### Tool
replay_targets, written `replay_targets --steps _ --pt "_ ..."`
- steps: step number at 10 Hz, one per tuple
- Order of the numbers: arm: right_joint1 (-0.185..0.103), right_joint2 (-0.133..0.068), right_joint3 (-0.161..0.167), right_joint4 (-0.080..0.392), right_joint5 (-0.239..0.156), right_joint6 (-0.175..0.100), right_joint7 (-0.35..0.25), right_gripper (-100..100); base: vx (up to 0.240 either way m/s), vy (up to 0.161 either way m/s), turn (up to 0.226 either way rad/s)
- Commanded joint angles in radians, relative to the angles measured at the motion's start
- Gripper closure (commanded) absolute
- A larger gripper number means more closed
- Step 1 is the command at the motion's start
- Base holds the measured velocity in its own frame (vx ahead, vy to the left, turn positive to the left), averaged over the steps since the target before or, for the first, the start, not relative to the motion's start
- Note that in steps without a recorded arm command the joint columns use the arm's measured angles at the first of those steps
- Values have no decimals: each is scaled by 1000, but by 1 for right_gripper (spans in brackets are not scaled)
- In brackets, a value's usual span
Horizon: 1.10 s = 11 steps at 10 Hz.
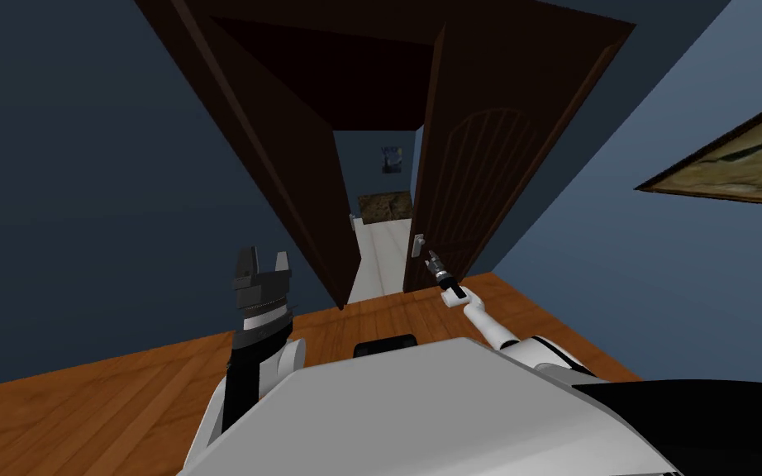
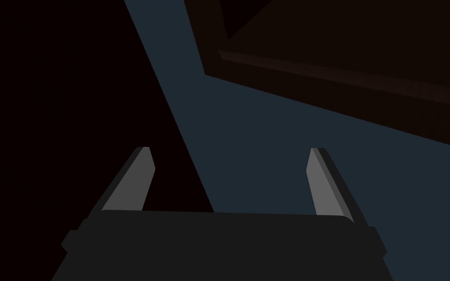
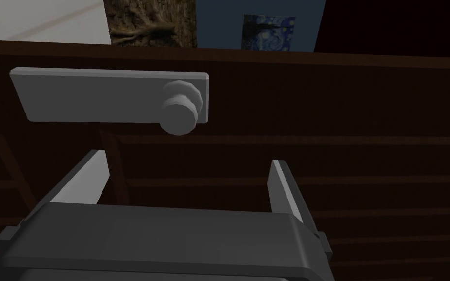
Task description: Push the door open
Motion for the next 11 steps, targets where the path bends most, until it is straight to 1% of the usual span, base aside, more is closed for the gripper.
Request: replay_targets --steps 1,2,3,4,5,6,7,8,9,11 --pt "-17 -12 3 40 -4 -5 -8 -100 2 -99 155" --pt "-25 -17 4 57 -7 -5 -11 -100 -2 -89 105" --pt "-41 -29 7 91 -11 -5 -17 -100 9 -121 188" --pt "-53 -38 8 116 -15 -4 -22 -100 7 -149 316" --pt "-58 -42 9 128 -17 -4 -24 -100 4 -118 -4" --pt "-74 -53 11 162 -22 -4 -30 -100 0 -129 163" --pt "-76 -55 12 168 -22 -4 -31 -100 -3 -107 127" --pt "-68 -52 10 149 -22 0 -27 -100 -1 -41 17" --pt "-72 -49 5 156 -22 2 -25 -100 100 -10 26" --pt "-76 -45 0 161 -23 3 -20 -100 219 -34 33"
